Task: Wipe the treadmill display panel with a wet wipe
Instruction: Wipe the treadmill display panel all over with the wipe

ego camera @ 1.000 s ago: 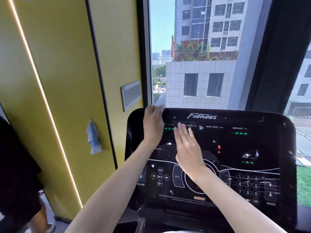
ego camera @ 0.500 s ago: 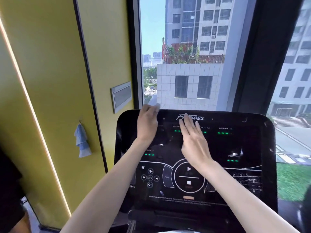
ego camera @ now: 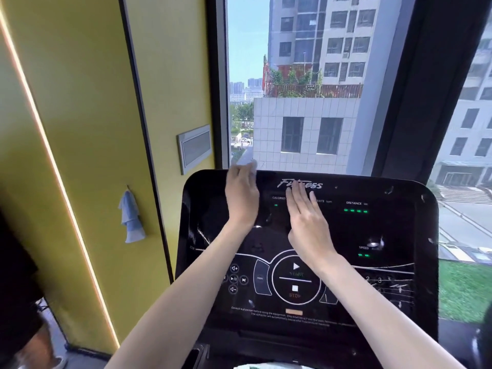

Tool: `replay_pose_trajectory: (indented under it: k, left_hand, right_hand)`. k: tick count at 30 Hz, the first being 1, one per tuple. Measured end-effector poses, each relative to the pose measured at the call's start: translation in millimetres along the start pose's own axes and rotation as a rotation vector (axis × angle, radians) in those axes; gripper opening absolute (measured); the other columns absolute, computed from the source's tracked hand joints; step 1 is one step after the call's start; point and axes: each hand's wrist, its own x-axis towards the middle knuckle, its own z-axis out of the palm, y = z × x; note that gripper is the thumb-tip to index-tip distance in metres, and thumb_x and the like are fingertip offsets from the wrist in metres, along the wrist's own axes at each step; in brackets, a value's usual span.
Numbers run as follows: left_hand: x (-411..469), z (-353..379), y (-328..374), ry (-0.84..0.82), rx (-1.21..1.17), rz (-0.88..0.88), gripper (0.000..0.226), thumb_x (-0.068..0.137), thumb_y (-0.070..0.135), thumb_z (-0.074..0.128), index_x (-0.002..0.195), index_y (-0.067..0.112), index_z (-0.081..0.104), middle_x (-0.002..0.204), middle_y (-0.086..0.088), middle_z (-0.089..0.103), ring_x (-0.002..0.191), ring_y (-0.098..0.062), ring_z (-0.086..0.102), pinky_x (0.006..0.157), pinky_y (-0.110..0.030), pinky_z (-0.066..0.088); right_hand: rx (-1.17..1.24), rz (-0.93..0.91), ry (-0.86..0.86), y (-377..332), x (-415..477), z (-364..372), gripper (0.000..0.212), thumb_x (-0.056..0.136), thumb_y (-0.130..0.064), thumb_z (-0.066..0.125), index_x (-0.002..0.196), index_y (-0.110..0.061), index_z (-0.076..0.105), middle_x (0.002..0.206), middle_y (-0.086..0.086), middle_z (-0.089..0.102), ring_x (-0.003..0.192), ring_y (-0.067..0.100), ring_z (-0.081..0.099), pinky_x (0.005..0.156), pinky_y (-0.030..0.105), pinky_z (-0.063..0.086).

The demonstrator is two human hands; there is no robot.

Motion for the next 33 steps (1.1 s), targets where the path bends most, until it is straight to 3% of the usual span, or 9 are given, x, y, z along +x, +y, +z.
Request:
replay_pose_trajectory:
  k: [3,8,13,17,19,21,24,30,33]
  left_hand:
    - [-3,6,0,-0.209,0.017,0.279,0.015,0.091,0.005,0.056,0.102,0.001,0.066,0.084,-0.006,0.052,0.074,-0.017,0.051,0.067,-0.022,0.042]
    - [11,-1,-8,0.120,-0.041,-0.220,0.022,0.098,0.018,0.047,0.097,0.003,0.065,0.090,-0.002,0.050,0.076,-0.010,0.047,0.073,-0.014,0.042]
    - [-9,18,13,-0.212,-0.011,0.206,0.017,0.093,0.009,0.055,0.102,0.000,0.065,0.087,-0.007,0.052,0.074,-0.016,0.051,0.068,-0.017,0.040]
    - [9,4,-1,0.079,-0.029,-0.171,0.022,0.097,0.015,0.049,0.101,0.001,0.065,0.091,-0.003,0.050,0.077,-0.012,0.047,0.071,-0.005,0.036]
    - [6,9,1,0.201,0.017,-0.287,0.021,0.097,0.012,0.047,0.100,0.001,0.064,0.092,-0.003,0.047,0.078,-0.014,0.047,0.073,-0.016,0.043]
    - [-4,21,17,0.096,0.058,-0.120,0.017,0.096,0.010,0.049,0.098,0.001,0.064,0.090,-0.004,0.047,0.078,-0.018,0.050,0.072,-0.028,0.047]
    - [-13,27,27,-0.152,0.059,0.115,0.020,0.095,0.010,0.052,0.104,-0.002,0.064,0.091,-0.008,0.050,0.081,-0.019,0.051,0.074,-0.023,0.044]
    - [2,10,18,0.093,0.068,-0.282,0.022,0.092,-0.001,0.044,0.078,0.010,0.057,0.081,0.001,0.041,0.076,-0.020,0.047,0.067,-0.016,0.033]
    - [-13,32,40,-0.098,0.050,-0.056,0.016,0.091,-0.002,0.047,0.085,0.002,0.060,0.086,-0.007,0.047,0.077,-0.025,0.050,0.067,-0.025,0.041]
  right_hand:
    - [-0.004,-0.019,-0.001,3,0,-1,0.078,0.058,0.022,0.052,0.134,0.009,0.040,0.144,0.024,0.036,0.136,0.033,0.031,0.113,0.045,0.022]
    - [-0.014,-0.043,0.001,7,0,0,0.078,0.058,0.020,0.052,0.134,0.009,0.040,0.144,0.025,0.036,0.136,0.034,0.032,0.113,0.045,0.022]
    - [-0.034,-0.087,-0.001,12,0,-2,0.076,0.057,0.018,0.051,0.132,0.010,0.043,0.141,0.026,0.040,0.134,0.034,0.035,0.112,0.046,0.024]
    - [-0.020,-0.125,0.004,17,-1,-2,0.074,0.058,0.017,0.049,0.131,0.011,0.043,0.140,0.027,0.040,0.133,0.036,0.036,0.111,0.048,0.028]
    - [-0.023,-0.143,0.000,18,-1,0,0.073,0.059,0.015,0.043,0.132,0.011,0.043,0.140,0.028,0.040,0.133,0.037,0.036,0.111,0.048,0.028]
    - [-0.029,-0.170,-0.010,22,-1,-1,0.073,0.059,0.010,0.038,0.131,0.011,0.043,0.140,0.028,0.040,0.133,0.037,0.037,0.110,0.048,0.028]
    - [0.011,-0.202,-0.021,32,1,-5,0.076,0.058,0.016,0.047,0.133,0.009,0.041,0.142,0.026,0.038,0.135,0.033,0.033,0.112,0.046,0.024]
    - [0.063,-0.096,0.004,47,-23,-15,0.076,0.066,0.021,0.051,0.138,0.007,0.034,0.147,0.022,0.031,0.138,0.030,0.027,0.114,0.043,0.019]
    - [0.040,0.023,0.015,52,-31,-16,0.075,0.064,0.023,0.055,0.135,0.009,0.037,0.144,0.025,0.035,0.136,0.032,0.030,0.113,0.044,0.020]
